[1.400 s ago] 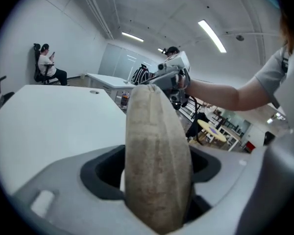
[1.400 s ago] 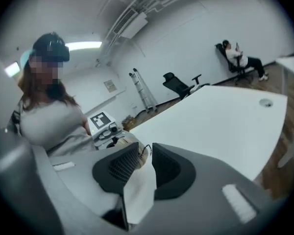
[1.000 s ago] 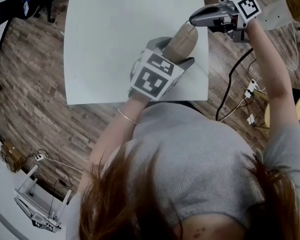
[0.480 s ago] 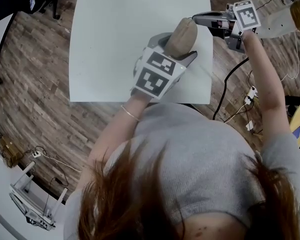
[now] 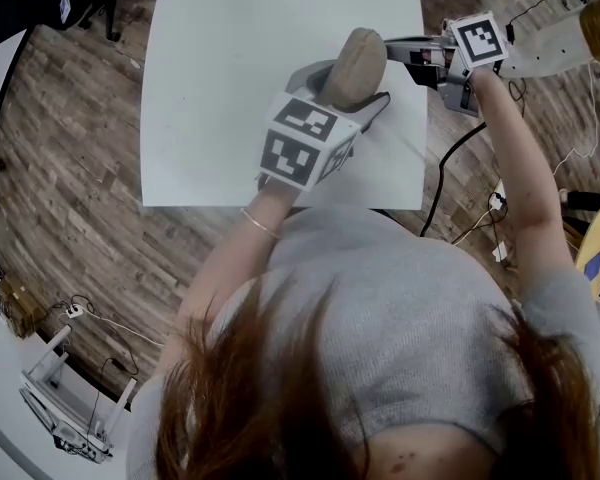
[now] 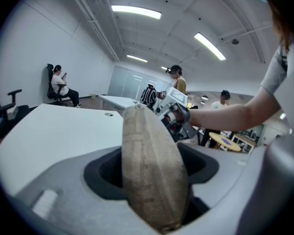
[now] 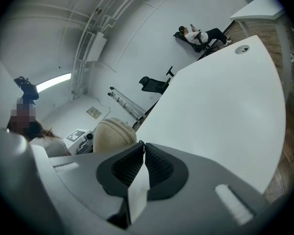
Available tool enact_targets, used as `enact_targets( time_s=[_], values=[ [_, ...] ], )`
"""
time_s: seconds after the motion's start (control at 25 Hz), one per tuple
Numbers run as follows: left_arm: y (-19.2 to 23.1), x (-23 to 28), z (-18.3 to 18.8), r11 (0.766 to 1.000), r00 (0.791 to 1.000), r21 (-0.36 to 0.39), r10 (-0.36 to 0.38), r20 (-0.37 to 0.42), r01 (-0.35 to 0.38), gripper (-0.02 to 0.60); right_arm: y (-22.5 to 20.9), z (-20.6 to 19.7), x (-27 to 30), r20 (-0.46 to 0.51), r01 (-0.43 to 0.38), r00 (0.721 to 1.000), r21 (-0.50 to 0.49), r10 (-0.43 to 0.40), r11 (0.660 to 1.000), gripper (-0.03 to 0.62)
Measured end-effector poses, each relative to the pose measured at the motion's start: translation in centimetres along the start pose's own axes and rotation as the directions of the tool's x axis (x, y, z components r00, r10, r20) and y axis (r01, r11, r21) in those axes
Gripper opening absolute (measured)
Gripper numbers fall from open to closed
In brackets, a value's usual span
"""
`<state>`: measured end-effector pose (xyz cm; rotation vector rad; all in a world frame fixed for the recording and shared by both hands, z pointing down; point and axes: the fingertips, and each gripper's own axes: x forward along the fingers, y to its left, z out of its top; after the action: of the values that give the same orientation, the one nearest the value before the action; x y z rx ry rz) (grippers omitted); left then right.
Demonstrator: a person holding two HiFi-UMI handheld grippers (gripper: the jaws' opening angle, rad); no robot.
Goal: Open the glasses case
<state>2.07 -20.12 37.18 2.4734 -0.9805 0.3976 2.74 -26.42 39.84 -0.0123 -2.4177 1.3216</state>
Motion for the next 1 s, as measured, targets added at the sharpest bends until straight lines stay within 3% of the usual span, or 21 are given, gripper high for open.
enact_targets(
  time_s=[0.32, 1.0],
  values=[
    [0.9, -0.2, 0.9, 0.999, 1.000, -0.054, 0.007, 0.016, -0.006, 0.320, 0.6, -2.0, 1.9, 0.014, -0.054, 0.998, 0.042, 0.054, 0.998, 0.014],
    [1.4, -0.4, 0.8, 0.995, 1.000, -0.092, 0.031, 0.003, -0.030, 0.321, 1.7, -5.5, 4.5, 0.017, -0.117, 0.993, 0.051, 0.116, 0.992, 0.014]
  ],
)
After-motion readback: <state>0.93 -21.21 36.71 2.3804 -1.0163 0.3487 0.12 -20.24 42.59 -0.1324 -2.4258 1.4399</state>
